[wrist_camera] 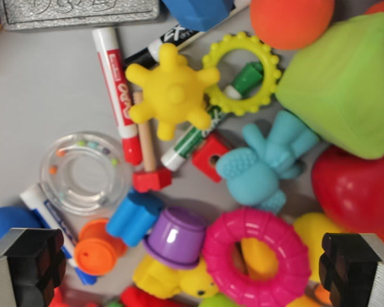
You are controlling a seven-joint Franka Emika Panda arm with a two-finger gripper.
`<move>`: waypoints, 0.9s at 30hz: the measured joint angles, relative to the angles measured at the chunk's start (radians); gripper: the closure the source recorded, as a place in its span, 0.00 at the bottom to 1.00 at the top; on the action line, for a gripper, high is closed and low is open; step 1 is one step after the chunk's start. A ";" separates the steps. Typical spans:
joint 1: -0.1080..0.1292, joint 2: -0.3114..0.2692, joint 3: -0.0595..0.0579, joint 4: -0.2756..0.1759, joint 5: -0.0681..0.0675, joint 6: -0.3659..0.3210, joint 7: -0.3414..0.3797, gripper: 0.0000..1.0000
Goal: Pick an object from the bin
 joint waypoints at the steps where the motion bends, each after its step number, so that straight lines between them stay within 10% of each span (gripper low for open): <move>1: 0.001 0.007 0.001 0.000 -0.001 0.008 -0.008 0.00; 27: 0.014 0.217 0.042 0.031 -0.038 0.204 -0.206 0.00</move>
